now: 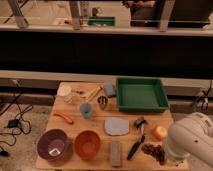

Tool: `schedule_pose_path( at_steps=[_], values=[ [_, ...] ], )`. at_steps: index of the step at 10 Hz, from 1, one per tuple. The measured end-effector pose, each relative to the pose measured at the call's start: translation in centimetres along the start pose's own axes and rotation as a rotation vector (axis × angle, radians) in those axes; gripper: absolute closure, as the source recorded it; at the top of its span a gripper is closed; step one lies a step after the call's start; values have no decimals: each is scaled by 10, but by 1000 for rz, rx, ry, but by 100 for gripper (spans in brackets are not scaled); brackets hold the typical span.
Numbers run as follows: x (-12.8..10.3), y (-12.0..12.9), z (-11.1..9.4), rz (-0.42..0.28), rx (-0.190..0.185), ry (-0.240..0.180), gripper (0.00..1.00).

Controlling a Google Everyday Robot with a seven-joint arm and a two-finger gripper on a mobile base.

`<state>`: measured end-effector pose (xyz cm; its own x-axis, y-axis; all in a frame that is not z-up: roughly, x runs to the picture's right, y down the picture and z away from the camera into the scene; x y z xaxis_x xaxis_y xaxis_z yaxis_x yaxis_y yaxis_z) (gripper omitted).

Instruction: Place grapes in table surface

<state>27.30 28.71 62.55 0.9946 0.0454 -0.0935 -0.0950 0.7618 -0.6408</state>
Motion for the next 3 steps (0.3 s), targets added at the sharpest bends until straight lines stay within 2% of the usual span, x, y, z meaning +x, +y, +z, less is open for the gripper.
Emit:
schedule_pose_path(
  at_steps=[1,3],
  values=[
    [1,-6,1,10,-5,2,100],
    [18,-23,10,57,-24,13,100]
  ],
)
